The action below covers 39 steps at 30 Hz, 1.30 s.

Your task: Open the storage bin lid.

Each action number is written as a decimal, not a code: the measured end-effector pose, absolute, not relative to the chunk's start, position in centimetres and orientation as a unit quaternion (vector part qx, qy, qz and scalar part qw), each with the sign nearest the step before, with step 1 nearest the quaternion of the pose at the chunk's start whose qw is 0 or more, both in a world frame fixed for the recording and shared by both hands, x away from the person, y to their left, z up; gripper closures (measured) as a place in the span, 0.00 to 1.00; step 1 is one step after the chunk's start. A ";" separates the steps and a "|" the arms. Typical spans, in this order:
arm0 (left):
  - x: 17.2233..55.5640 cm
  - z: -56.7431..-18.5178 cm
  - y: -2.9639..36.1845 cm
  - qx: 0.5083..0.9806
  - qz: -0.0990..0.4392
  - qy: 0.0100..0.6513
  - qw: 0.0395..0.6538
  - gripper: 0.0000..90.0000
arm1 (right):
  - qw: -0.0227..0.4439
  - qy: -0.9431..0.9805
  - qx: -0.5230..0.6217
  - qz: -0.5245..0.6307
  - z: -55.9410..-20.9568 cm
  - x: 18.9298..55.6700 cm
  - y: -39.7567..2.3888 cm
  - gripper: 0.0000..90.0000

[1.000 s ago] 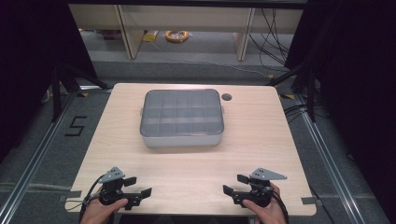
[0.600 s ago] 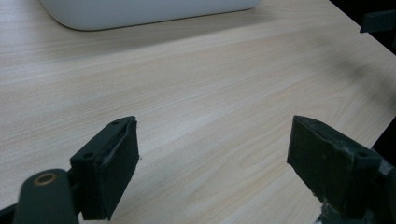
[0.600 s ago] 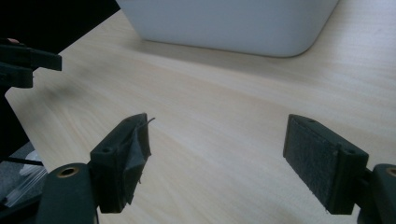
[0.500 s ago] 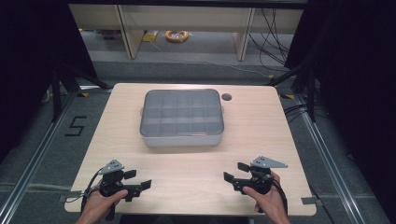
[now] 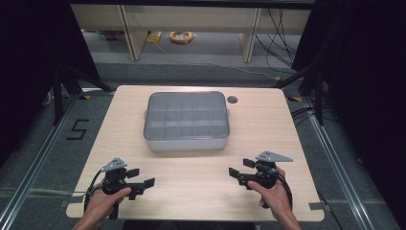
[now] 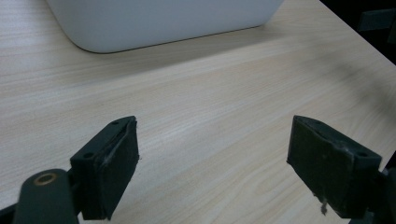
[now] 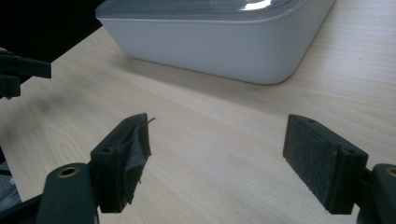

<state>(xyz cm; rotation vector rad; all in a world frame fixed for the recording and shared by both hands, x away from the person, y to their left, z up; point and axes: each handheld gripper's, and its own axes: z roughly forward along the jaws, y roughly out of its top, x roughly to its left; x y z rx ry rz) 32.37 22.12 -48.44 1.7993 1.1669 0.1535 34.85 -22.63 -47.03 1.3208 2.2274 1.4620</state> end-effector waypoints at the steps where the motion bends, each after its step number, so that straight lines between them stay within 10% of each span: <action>1: 32.4 -48.4 22.1 0.736 0.063 0.477 0.476 0.18 | 0.079 0.746 0.445 0.489 -46.9 34.9 -22.6 0.27; 39: 40.6 -44.8 24.1 0.693 0.067 0.511 0.504 0.19 | 0.079 0.711 0.481 0.506 -44.7 45.3 -22.5 0.29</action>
